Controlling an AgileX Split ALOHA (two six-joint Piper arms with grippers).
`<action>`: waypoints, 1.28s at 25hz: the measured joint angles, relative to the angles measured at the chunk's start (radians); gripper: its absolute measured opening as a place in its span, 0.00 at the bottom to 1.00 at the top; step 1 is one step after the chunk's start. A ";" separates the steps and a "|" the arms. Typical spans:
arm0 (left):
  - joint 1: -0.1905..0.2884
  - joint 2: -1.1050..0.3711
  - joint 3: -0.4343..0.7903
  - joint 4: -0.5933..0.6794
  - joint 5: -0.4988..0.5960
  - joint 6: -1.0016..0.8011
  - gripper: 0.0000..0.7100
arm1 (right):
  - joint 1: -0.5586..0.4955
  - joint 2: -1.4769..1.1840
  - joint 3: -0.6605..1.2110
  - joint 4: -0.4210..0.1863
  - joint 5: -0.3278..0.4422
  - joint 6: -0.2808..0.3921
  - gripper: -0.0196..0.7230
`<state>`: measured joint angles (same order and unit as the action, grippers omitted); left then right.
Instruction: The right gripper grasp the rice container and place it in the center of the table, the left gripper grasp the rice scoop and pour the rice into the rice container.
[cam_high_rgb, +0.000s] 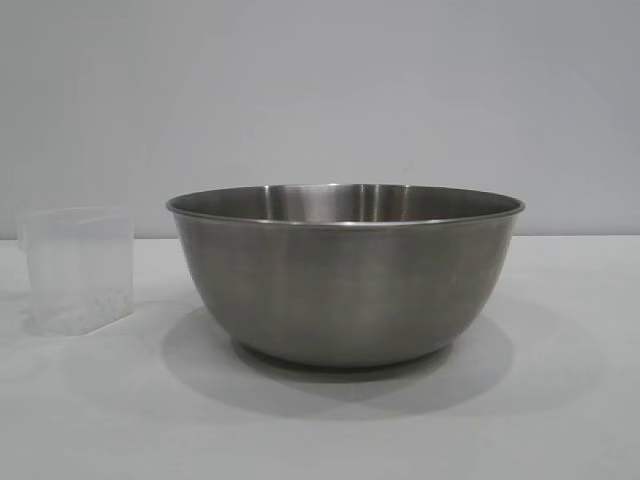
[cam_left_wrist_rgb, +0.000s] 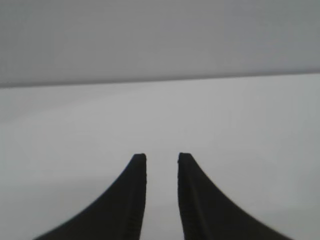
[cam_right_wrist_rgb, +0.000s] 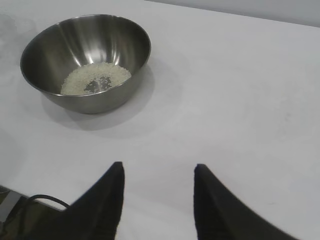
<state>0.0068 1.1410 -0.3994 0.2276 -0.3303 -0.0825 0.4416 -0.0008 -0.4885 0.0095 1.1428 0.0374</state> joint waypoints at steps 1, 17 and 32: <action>-0.014 -0.087 0.004 0.000 0.101 -0.001 0.15 | 0.000 0.000 0.000 0.000 0.000 0.000 0.45; -0.042 -0.917 -0.087 -0.033 1.271 -0.043 0.15 | 0.000 0.000 0.000 0.000 0.000 0.000 0.45; -0.042 -1.159 -0.085 -0.135 1.449 0.055 0.15 | 0.000 0.000 0.000 0.022 -0.001 -0.036 0.45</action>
<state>-0.0357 -0.0176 -0.4842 0.0930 1.1189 -0.0279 0.4416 -0.0008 -0.4885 0.0315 1.1421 0.0010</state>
